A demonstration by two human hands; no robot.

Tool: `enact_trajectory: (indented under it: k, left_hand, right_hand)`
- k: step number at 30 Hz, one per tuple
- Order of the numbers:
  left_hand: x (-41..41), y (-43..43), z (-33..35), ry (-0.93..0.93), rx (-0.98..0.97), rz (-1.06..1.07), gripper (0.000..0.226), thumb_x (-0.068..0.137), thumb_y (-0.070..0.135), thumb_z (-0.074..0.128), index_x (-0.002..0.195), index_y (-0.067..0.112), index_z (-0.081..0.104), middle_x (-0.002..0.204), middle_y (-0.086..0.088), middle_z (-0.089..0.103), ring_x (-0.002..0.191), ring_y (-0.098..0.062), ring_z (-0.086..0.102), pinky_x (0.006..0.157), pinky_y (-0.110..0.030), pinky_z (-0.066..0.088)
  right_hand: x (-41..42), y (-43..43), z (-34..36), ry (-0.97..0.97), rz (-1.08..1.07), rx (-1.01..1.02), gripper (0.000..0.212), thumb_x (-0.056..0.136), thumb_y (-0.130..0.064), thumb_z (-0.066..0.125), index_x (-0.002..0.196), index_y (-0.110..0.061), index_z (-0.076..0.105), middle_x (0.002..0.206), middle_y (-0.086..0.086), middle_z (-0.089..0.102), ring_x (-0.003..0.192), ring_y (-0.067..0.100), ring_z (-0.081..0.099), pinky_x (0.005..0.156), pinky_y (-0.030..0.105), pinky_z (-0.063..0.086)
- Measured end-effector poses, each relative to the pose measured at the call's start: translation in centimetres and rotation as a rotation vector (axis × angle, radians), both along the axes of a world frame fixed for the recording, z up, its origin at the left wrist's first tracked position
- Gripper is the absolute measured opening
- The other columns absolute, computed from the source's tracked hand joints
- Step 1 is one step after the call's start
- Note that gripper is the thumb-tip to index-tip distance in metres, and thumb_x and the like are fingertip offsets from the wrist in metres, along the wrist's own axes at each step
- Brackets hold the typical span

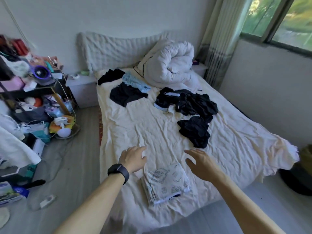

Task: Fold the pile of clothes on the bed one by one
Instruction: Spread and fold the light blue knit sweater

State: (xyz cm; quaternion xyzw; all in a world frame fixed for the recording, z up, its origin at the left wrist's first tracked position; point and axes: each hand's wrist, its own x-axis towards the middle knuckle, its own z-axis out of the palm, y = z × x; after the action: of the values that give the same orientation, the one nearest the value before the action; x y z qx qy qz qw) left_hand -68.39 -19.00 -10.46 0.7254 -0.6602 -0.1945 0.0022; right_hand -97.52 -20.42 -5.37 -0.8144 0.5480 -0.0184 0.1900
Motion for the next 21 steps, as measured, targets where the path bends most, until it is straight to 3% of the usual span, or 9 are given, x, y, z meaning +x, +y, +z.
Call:
enact_trajectory:
  k: [5,10,17,21]
  left_hand:
    - [1.9,4.9,6.4,0.019,-0.231,0.022,0.056,0.1,0.041,0.046,0.154,0.03,0.034,0.152,0.004,0.044,0.137,-0.02,0.043,0.108,-0.037,0.039]
    - [6.1,9.4,12.7,0.026,-0.401,0.073,0.056,0.099,0.041,0.05,0.152,0.028,0.038,0.152,0.003,0.045,0.137,-0.02,0.044,0.109,-0.039,0.038]
    - [15.1,14.6,20.9,-0.141,-0.566,0.091,0.052,0.097,0.042,0.048,0.146,0.024,0.049,0.144,0.001,0.053,0.135,-0.023,0.046,0.109,-0.041,0.039]
    - [22.0,15.7,24.1,-0.206,-0.646,0.087,0.062,0.087,0.049,0.039,0.142,0.025,0.054,0.14,0.001,0.058,0.131,-0.025,0.051,0.107,-0.044,0.042]
  right_hand:
    - [1.4,4.7,5.0,-0.178,-0.013,-0.2,0.047,0.105,-0.043,0.047,0.152,-0.035,0.044,0.158,-0.007,0.042,0.152,0.015,0.024,0.121,0.031,0.022]
    - [5.6,9.1,9.0,-0.395,0.001,-0.324,0.044,0.102,-0.042,0.053,0.145,-0.036,0.052,0.15,-0.013,0.051,0.147,0.012,0.036,0.117,0.029,0.027]
    - [13.8,11.4,14.1,-0.456,0.039,-0.467,0.039,0.103,-0.039,0.052,0.142,-0.037,0.056,0.154,-0.009,0.047,0.149,0.014,0.032,0.118,0.03,0.026]
    - [20.0,11.5,16.5,-0.482,0.032,-0.548,0.036,0.103,-0.033,0.056,0.138,-0.033,0.061,0.152,-0.005,0.05,0.147,0.019,0.035,0.116,0.027,0.024]
